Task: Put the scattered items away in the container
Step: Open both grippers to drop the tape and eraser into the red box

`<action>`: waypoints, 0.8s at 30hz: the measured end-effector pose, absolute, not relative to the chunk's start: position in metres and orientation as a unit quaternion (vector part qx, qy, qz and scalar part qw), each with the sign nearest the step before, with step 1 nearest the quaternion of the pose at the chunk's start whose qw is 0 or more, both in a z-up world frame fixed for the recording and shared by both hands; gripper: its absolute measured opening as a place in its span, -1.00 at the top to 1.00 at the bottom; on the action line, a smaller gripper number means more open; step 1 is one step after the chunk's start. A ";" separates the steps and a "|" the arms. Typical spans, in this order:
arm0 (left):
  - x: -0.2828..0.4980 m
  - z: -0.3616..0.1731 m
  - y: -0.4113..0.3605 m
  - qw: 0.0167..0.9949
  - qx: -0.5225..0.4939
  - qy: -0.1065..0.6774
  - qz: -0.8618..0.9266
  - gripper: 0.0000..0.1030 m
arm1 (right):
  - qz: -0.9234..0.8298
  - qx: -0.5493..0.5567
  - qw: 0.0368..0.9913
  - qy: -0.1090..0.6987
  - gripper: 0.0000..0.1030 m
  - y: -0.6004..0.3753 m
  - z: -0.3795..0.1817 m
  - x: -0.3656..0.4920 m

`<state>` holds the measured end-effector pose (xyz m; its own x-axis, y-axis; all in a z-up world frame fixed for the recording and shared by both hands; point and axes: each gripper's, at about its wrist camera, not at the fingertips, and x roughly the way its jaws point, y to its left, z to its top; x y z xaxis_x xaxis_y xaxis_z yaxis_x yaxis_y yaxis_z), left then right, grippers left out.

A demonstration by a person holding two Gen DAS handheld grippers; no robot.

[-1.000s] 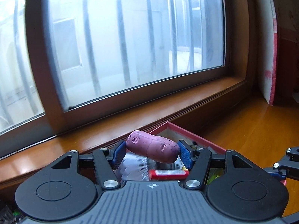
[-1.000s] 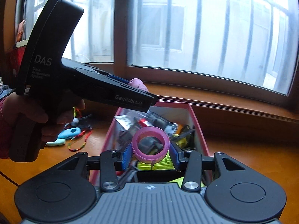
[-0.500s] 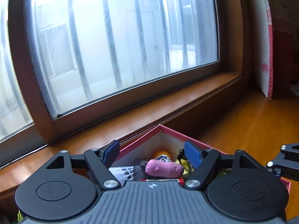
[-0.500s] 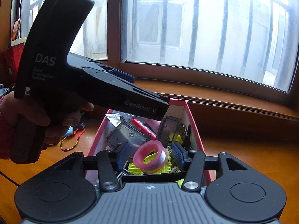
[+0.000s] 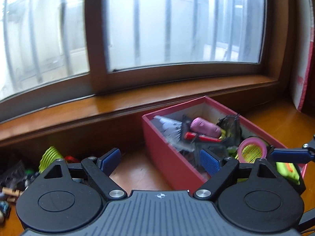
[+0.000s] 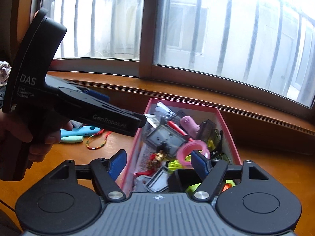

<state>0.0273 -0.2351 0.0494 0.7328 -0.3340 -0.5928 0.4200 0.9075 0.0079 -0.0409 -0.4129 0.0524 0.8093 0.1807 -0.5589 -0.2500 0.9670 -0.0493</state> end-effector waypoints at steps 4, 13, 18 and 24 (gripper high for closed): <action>0.014 0.044 -0.206 0.931 0.056 0.319 -0.171 -0.76 | 0.127 -0.074 0.948 0.283 -0.56 -0.395 0.055 -0.052; -0.005 0.034 -0.141 0.931 0.036 0.347 -0.105 -0.76 | 0.163 -0.082 0.942 0.280 -0.56 -0.352 0.066 -0.063; -0.010 0.031 -0.111 0.931 0.037 0.355 -0.077 -0.77 | 0.183 -0.078 0.936 0.289 -0.57 -0.323 0.064 -0.063; -0.013 0.027 -0.071 0.929 0.032 0.364 -0.054 -0.77 | 0.211 -0.078 0.926 0.302 -0.66 -0.281 0.054 -0.055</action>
